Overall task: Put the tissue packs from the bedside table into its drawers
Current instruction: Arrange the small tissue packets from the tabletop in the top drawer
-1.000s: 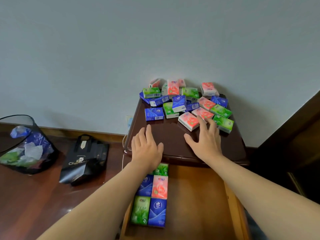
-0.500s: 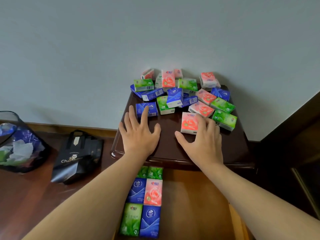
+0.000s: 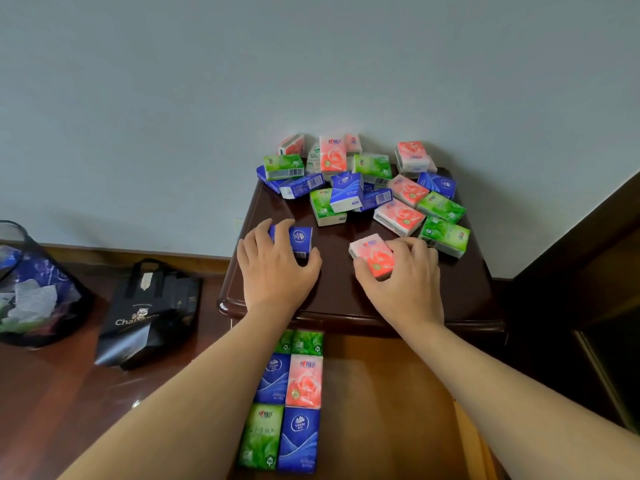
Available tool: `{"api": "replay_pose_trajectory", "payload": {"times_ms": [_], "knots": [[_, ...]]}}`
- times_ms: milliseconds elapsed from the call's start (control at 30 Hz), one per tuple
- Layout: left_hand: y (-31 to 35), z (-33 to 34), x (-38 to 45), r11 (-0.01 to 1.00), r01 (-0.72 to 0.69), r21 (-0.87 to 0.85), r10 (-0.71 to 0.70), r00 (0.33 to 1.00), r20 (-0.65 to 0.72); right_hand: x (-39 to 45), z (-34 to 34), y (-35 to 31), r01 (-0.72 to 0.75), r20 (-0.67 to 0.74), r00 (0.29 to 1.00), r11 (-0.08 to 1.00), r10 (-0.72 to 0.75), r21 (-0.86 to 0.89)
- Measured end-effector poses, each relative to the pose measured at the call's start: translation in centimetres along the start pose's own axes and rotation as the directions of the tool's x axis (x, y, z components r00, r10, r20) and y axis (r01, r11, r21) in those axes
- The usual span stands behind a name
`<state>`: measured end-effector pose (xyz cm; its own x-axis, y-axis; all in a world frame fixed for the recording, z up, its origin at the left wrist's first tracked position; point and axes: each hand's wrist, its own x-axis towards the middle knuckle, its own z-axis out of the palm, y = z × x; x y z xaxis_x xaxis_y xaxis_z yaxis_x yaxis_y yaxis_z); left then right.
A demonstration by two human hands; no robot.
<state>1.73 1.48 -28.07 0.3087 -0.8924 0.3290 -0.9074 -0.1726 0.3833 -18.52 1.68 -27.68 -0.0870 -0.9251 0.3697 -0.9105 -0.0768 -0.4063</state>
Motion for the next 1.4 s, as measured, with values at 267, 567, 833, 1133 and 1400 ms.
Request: {"api": "replay_pose_trajectory", "payload": {"times_ms": [267, 567, 833, 1133, 1400], "knots": [[-0.9, -6.5, -4.1, 0.982, -0.024, -0.189, 0.012, 0.998, -0.059, -2.8, -3.9, -2.3, 0.102, 0.041, 0.993, 0.976, -0.112, 0.190], [-1.2, -4.1, -15.9, 0.843, 0.083, -0.532, -0.065, 0.996, 0.053, 0.0, -1.3, 0.1, -0.064, 0.123, 0.992, 0.962, 0.033, 0.264], [-1.7, -6.6, -21.8, 0.798, 0.288, -0.529, -0.190, 0.954, 0.233, -8.8, -3.8, -0.1, 0.159, 0.054, 0.979, 0.908, -0.195, 0.389], [-3.8, -7.2, -23.6, 0.866, 0.179, -0.466, -0.069, 0.968, 0.243, -16.0, -1.6, -0.2, -0.587, 0.489, 0.791, 0.683, 0.368, 0.435], [-4.4, -6.3, -22.3, 0.793, 0.286, -0.538, -0.115, 0.938, 0.328, -13.8, 2.2, -1.7, -0.855, 0.611, 0.518, 0.336, 0.599, 0.395]]}}
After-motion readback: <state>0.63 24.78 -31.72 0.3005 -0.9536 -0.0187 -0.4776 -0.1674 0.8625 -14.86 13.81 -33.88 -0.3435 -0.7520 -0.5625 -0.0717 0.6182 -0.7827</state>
